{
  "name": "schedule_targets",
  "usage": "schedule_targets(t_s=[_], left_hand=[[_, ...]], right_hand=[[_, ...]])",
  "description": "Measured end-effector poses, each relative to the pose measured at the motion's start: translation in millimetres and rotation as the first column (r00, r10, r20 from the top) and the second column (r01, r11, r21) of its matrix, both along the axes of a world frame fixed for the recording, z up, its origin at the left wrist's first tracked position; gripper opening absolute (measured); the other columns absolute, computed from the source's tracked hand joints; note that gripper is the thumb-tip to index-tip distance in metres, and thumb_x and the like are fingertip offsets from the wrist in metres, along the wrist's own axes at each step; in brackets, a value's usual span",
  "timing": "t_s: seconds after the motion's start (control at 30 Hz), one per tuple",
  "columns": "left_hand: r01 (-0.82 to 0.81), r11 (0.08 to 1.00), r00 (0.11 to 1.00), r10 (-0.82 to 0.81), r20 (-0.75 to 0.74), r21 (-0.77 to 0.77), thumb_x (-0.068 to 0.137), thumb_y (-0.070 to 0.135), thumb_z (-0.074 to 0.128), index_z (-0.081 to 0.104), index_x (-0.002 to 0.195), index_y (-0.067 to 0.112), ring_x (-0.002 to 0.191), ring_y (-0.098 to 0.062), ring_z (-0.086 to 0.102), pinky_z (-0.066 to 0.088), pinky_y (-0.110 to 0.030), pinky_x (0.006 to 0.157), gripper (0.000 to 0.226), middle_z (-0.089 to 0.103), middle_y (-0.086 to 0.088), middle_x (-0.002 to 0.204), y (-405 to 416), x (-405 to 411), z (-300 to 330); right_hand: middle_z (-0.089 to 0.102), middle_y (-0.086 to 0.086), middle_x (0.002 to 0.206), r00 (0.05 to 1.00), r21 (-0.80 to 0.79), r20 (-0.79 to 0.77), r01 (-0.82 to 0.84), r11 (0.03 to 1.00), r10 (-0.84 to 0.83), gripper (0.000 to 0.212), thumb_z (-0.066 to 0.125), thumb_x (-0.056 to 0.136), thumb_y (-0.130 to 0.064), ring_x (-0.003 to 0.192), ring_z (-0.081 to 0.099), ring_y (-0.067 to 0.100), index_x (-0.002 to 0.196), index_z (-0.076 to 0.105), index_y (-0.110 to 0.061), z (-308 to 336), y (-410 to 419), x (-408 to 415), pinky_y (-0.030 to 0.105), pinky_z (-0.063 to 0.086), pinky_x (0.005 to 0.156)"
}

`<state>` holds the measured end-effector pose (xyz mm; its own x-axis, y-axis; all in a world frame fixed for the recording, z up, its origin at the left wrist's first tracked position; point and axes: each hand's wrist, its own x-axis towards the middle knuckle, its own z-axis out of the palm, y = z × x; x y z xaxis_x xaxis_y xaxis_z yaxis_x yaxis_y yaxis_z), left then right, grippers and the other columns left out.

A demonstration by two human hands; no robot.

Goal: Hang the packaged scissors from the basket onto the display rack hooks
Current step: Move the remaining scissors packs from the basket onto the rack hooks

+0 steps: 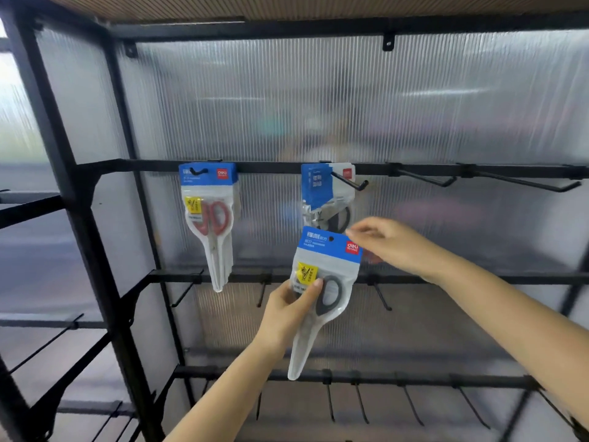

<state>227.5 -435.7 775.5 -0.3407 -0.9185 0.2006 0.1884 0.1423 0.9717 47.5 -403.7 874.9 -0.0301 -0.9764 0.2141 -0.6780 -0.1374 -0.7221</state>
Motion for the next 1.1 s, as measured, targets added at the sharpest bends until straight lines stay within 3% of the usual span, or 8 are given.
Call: schedule_targets(t_s=[0.13,0.3,0.4,0.63,0.7,0.8,1.1], left_hand=[[0.08,0.996,0.996,-0.081,-0.034,-0.035,0.089,0.016,0.059,0.067,0.096,0.011,0.086,-0.007,0.067,0.052,-0.017,0.074,0.012,0.073,0.004,0.09,9,-17,0],[0.138,0.989,0.99,-0.139,-0.018,-0.054,0.087,0.011,0.063,0.067,0.094,0.013,0.083,-0.007,0.067,0.052,-0.019,0.072,0.008,0.073,0.006,0.086,16,-21,0],[0.194,0.98,0.981,-0.195,-0.009,-0.033,0.084,0.005,0.065,0.066,0.1,0.008,0.088,-0.013,0.068,0.054,-0.026,0.075,0.015,0.073,0.001,0.093,20,-22,-3],[0.26,0.965,0.965,-0.261,-0.007,-0.043,0.086,0.0,0.062,0.06,0.083,0.006,0.072,-0.008,0.065,0.053,-0.019,0.065,0.007,0.066,-0.001,0.078,33,-26,9],[0.246,0.968,0.969,-0.247,-0.003,-0.054,0.086,0.003,0.063,0.058,0.08,0.007,0.076,-0.013,0.064,0.054,-0.022,0.068,0.009,0.065,-0.007,0.081,32,-26,13],[0.217,0.974,0.976,-0.218,-0.016,-0.057,0.086,0.003,0.064,0.058,0.081,0.006,0.081,-0.022,0.062,0.057,-0.03,0.072,0.008,0.061,-0.019,0.088,31,-27,17],[0.203,0.977,0.979,-0.203,0.001,-0.066,0.085,0.005,0.066,0.059,0.077,0.008,0.084,-0.024,0.064,0.057,-0.045,0.08,0.011,0.063,-0.015,0.086,30,-24,16]], right_hand=[[0.069,-0.003,0.085,1.0,-0.063,0.02,-0.023,0.998,0.024,0.008,0.058,0.091,-0.023,0.077,0.063,0.009,0.088,0.063,-0.017,5,19,-5,0.031,0.054,0.075],[0.064,-0.013,0.071,0.989,-0.245,-0.145,0.0,0.97,-0.037,0.02,0.061,0.089,-0.019,0.062,0.055,-0.003,0.074,0.059,-0.031,16,41,-4,0.015,0.043,0.061],[0.064,-0.015,0.072,0.984,-0.308,-0.174,-0.02,0.951,-0.036,0.021,0.061,0.089,-0.021,0.064,0.055,-0.004,0.073,0.058,-0.034,24,49,0,0.009,0.041,0.058],[0.064,-0.022,0.07,0.996,-0.486,-0.083,-0.014,0.874,-0.03,0.025,0.067,0.085,-0.017,0.07,0.057,0.007,0.073,0.06,-0.038,53,48,1,0.028,0.046,0.07],[0.067,-0.014,0.072,0.999,-0.507,-0.033,0.001,0.862,-0.021,0.023,0.067,0.085,-0.015,0.073,0.058,0.01,0.074,0.062,-0.035,60,46,1,0.032,0.047,0.071],[0.068,0.011,0.084,0.999,-0.501,0.038,0.037,0.865,-0.021,0.017,0.065,0.087,-0.014,0.077,0.058,0.018,0.075,0.063,-0.027,63,41,2,0.04,0.049,0.073],[0.066,0.001,0.083,0.985,-0.442,0.158,0.132,0.887,-0.068,0.017,0.063,0.088,-0.015,0.082,0.061,0.018,0.076,0.062,-0.026,57,29,2,0.034,0.048,0.072]])
